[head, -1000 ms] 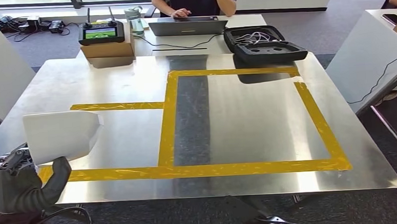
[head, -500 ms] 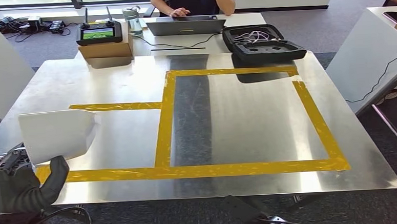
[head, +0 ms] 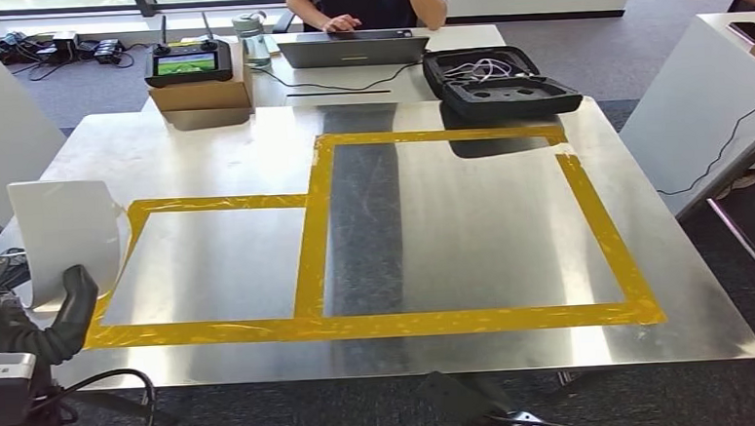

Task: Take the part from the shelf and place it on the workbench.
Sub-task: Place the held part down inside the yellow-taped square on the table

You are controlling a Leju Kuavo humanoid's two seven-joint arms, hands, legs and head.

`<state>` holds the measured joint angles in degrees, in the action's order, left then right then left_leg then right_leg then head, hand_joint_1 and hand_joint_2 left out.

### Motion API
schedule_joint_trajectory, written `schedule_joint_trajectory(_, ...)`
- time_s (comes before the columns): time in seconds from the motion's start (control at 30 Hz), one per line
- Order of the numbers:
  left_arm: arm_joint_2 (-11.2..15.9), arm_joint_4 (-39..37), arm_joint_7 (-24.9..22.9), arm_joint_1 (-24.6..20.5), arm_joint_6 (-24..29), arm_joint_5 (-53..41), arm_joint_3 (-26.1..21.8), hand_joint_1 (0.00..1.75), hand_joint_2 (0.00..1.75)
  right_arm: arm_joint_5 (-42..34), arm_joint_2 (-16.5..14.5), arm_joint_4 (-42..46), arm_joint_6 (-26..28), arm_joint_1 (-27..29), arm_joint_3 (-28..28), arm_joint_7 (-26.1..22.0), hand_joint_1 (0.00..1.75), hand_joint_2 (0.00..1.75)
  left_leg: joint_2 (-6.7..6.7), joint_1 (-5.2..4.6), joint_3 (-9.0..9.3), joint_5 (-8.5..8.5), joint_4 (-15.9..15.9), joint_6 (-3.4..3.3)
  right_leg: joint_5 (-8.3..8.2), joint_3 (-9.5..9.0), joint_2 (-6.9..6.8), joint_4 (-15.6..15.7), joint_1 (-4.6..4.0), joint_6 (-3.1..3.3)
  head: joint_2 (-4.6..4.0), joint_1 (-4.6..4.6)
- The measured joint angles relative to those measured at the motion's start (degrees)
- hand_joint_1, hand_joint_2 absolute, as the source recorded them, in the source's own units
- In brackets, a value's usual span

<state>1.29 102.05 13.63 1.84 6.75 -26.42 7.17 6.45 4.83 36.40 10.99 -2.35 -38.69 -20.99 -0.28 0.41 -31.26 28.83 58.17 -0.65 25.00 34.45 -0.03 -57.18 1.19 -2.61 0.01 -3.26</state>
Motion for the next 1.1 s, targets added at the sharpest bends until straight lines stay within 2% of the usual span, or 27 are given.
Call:
schedule_joint_trajectory(0.33,2.3,-6.6,-5.2,-4.7,2.3,-7.4,-2.0,1.75,1.75,0.0,-0.6,-0.4,0.0,-0.7,0.0,0.0,0.00,0.00,0.00,0.00,-0.01,-0.01,0.0,0.01,0.01,0.03,0.00,0.0,0.00,0.01,0.01,0.00)
schedule_joint_trajectory(0.6,4.4,-13.3,-7.3,-8.4,4.7,-14.1,-2.1,1.75,1.75,0.3,-1.0,-0.6,-0.1,-0.8,0.0,0.3,0.00,0.00,0.00,0.00,-0.01,-0.02,0.0,0.03,0.01,0.06,0.00,-0.1,0.00,0.02,-0.01,0.00)
schedule_joint_trajectory(0.8,6.1,-19.7,-7.8,-12.0,6.6,-17.9,-2.1,1.75,1.75,0.6,-1.2,-0.6,-0.4,-0.9,0.0,0.4,0.00,0.00,0.01,0.00,-0.01,-0.03,0.0,0.05,0.00,0.09,0.02,-0.1,0.00,0.03,-0.01,0.00)
schedule_joint_trajectory(1.1,6.9,-23.5,-8.1,-13.9,6.9,-19.3,-1.8,1.75,1.75,0.6,-1.3,-0.6,-0.6,-0.9,0.0,0.4,0.00,0.00,0.01,0.00,-0.03,-0.02,0.0,0.05,0.02,0.11,0.02,-0.1,0.00,0.05,0.00,0.00)
